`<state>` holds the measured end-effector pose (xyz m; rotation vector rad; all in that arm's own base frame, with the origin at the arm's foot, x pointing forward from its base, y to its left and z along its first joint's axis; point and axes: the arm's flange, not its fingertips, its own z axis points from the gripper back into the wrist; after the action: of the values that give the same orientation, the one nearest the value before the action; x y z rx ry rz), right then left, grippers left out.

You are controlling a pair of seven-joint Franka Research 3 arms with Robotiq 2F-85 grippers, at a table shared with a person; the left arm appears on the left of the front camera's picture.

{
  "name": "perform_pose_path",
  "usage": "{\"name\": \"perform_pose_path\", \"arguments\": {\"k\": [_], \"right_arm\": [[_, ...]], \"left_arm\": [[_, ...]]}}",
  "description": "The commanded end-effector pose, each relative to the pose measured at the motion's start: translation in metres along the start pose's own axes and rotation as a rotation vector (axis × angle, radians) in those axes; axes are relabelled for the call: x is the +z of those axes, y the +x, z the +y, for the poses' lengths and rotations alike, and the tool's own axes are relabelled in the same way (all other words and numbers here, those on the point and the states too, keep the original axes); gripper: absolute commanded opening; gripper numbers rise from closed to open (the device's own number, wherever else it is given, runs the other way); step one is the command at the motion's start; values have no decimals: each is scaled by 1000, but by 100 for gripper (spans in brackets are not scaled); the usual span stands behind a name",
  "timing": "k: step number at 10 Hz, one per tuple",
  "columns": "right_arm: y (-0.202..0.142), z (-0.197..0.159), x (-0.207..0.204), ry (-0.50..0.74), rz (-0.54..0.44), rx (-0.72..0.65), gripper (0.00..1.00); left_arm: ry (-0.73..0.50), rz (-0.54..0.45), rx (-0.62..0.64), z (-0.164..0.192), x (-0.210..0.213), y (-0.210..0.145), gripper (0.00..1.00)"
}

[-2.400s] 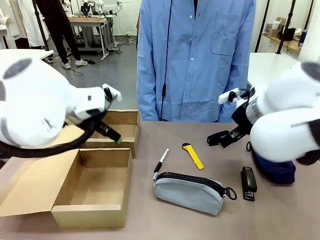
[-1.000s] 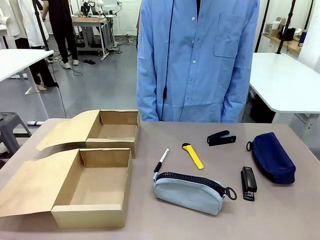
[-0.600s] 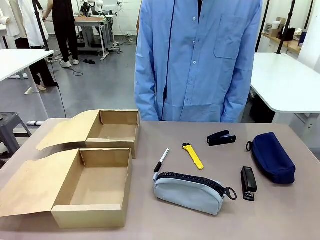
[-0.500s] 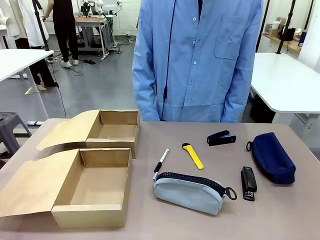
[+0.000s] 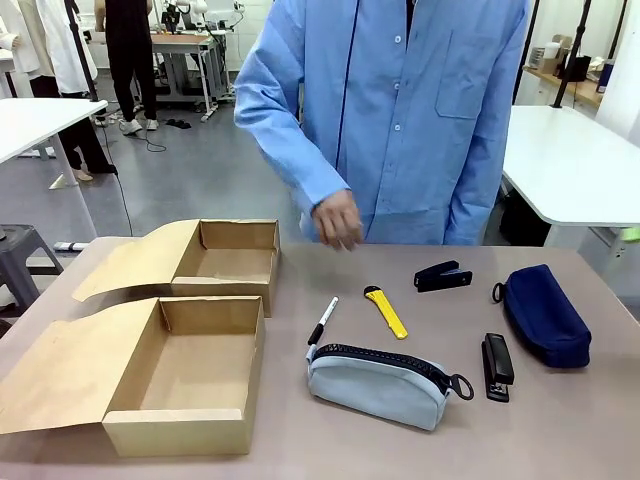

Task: Place items inside the box.
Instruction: Pick up a Pencil pouch or Stapler and place it inside the Mailer Box closest to the robot.

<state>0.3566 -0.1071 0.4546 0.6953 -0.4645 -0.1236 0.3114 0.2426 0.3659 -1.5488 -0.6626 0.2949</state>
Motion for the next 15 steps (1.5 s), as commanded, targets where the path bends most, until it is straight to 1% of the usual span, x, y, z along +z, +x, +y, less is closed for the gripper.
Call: {"name": "perform_pose_path", "arguments": {"k": [1,2,3,5,6,7,8,9,12,13,15], "right_arm": [[-36,59,-49,-163,144,196,100],[-28,48,-38,-91,116,160,100],[-27,13,-5,-7,68,73,100],[-60,-52,48,-43,-56,-93,100],[-79,-79,67,-3,-122,-162,100],[-93,-98,77,-16,-171,-259,100],[-96,-107,77,-20,-215,-333,100],[-43,-94,97,-28,-137,-211,100],[-43,-94,97,-28,-137,-211,100],[-48,-104,100,-34,-144,-235,100],[-41,-89,88,-57,-129,-205,100]], "left_arm": [[-17,0,-12,-3,1,-2,100],[-17,0,-12,-3,1,-2,100],[-17,0,-12,-3,1,-2,100],[-17,0,-12,-3,1,-2,100],[-17,0,-12,-3,1,-2,100],[-17,0,-12,-3,1,-2,100],[-17,0,-12,-3,1,-2,100],[-17,0,-12,-3,1,-2,100],[-17,0,-12,-3,1,-2,100],[-17,0,-12,-3,1,-2,100],[-17,0,-12,-3,1,-2,100]]}}
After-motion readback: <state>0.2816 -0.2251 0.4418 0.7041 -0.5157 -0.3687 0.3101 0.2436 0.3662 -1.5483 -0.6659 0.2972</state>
